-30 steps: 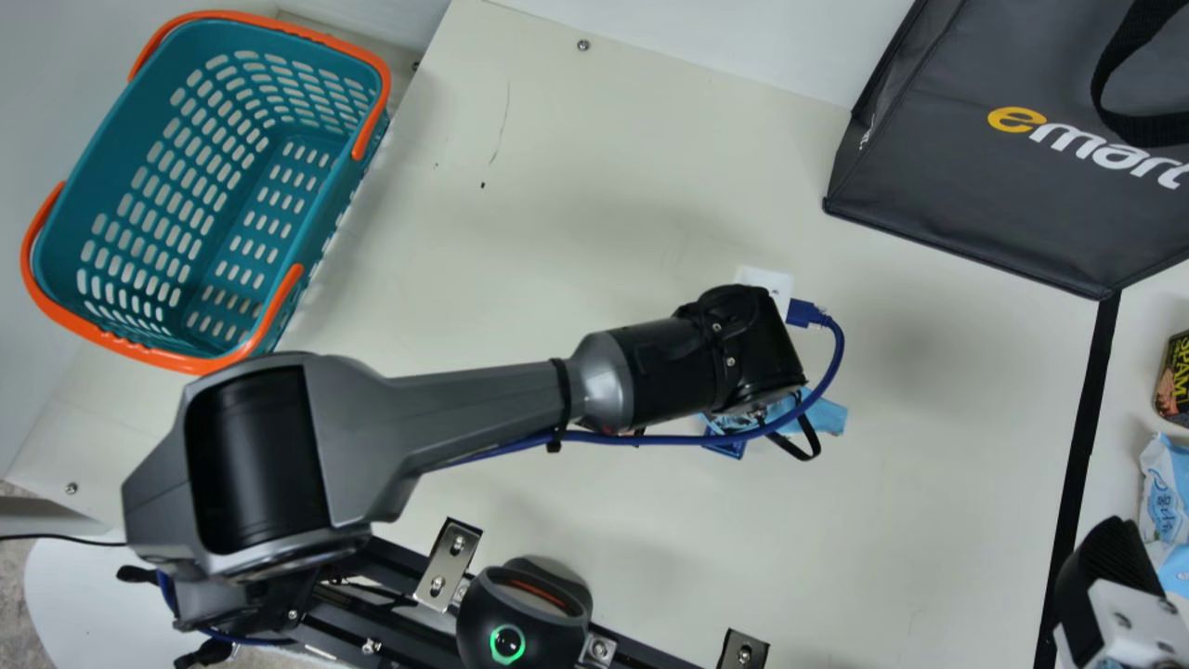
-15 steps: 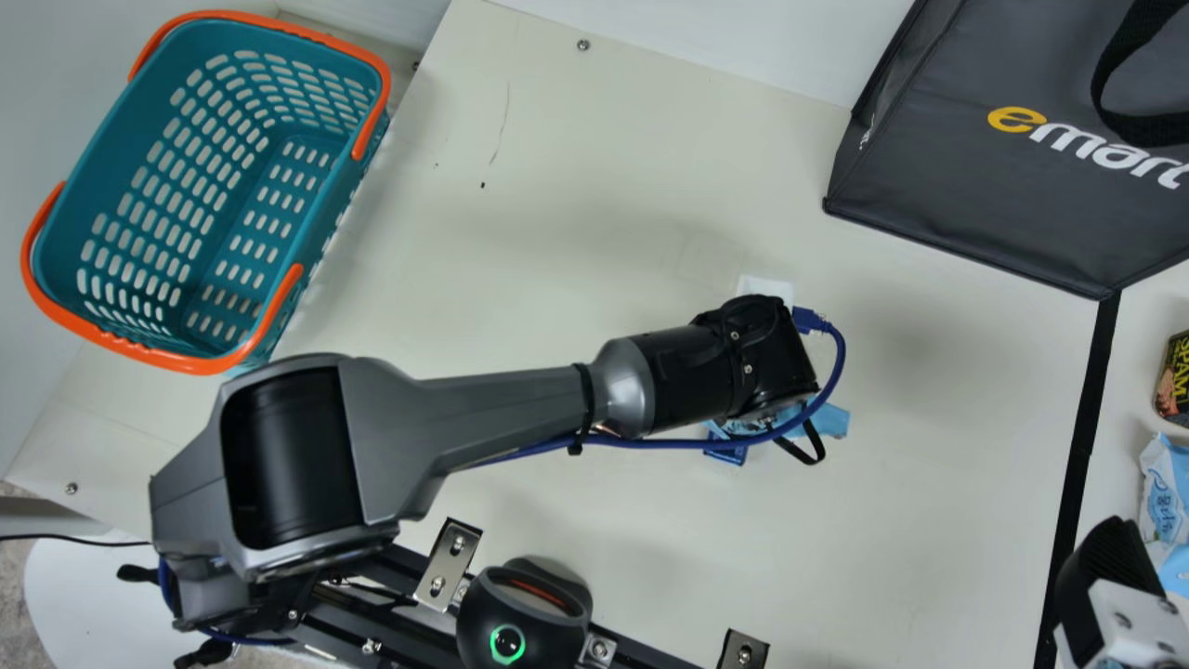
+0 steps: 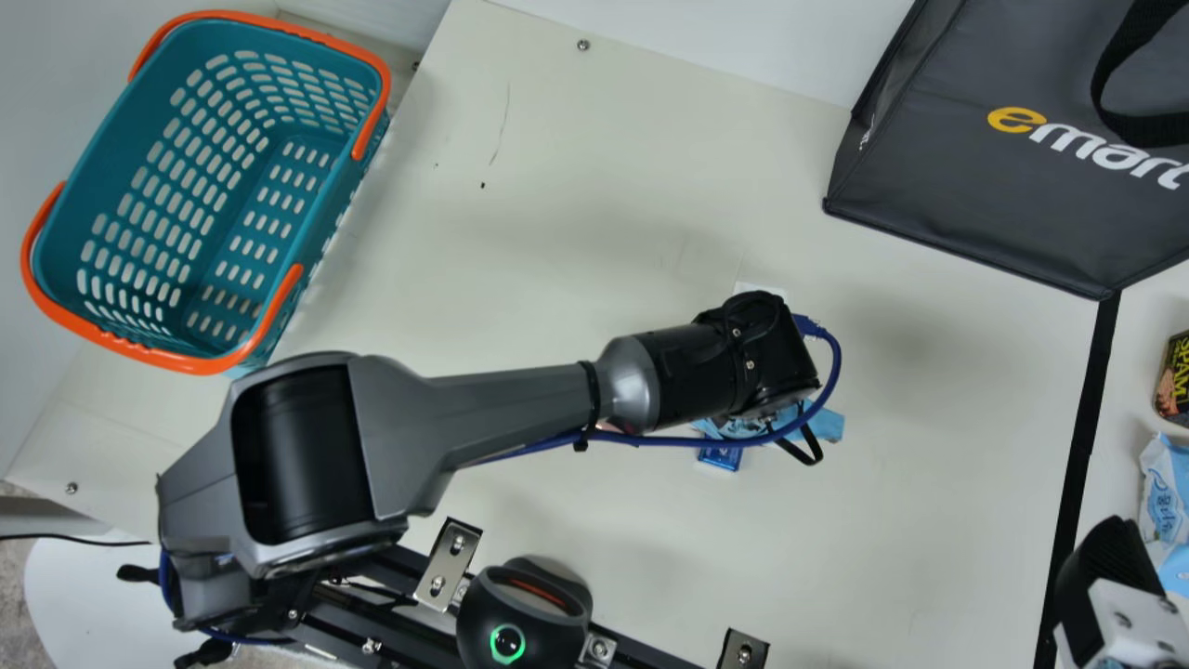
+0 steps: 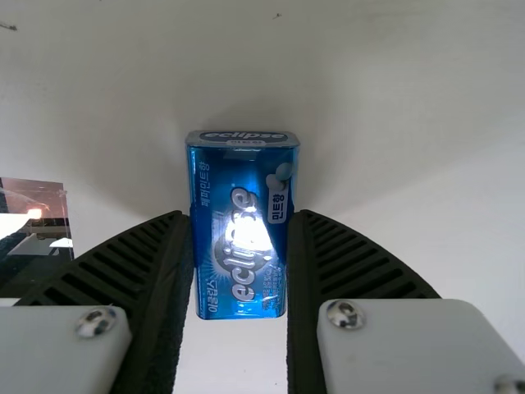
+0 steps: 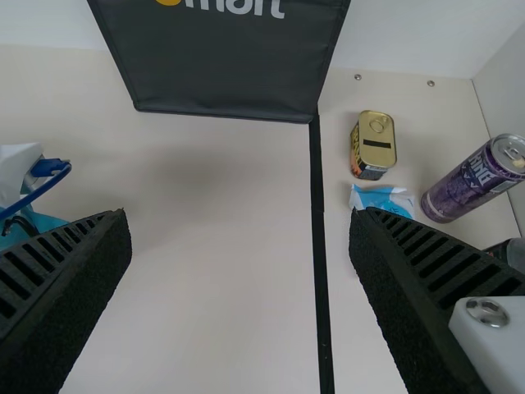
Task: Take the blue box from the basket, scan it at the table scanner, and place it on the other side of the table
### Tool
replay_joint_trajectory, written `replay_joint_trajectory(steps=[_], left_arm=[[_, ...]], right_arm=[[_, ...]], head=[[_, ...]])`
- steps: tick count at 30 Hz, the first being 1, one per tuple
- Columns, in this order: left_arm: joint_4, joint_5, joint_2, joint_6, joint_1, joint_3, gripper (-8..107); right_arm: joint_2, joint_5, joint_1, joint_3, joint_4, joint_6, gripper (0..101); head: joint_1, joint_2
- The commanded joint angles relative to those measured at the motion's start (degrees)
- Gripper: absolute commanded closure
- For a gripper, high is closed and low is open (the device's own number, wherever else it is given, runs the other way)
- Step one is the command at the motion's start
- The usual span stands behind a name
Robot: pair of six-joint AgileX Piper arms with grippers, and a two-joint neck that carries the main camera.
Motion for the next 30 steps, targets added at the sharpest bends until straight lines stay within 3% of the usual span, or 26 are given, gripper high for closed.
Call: replay_joint_trajectory(steps=[1, 15, 30], left_arm=[[0.49, -0.66, -0.63, 0.06, 0.13, 0.15, 56], [-0.73, -6.38, -11.74, 5.42, 4.72, 6.49, 9], [-8.12, -11.14, -30.82, 23.13, 17.21, 20.36, 9]], right_arm=[[0.00, 0.00, 0.00, 0.00, 0.00, 0.00, 6], [0.00, 0.00, 0.00, 0.00, 0.00, 0.00, 6], [0.00, 0.00, 0.00, 0.00, 0.00, 0.00, 6]], head=[[-1.66, 0.23], [-1.66, 0.23], [-1.66, 0.23]])
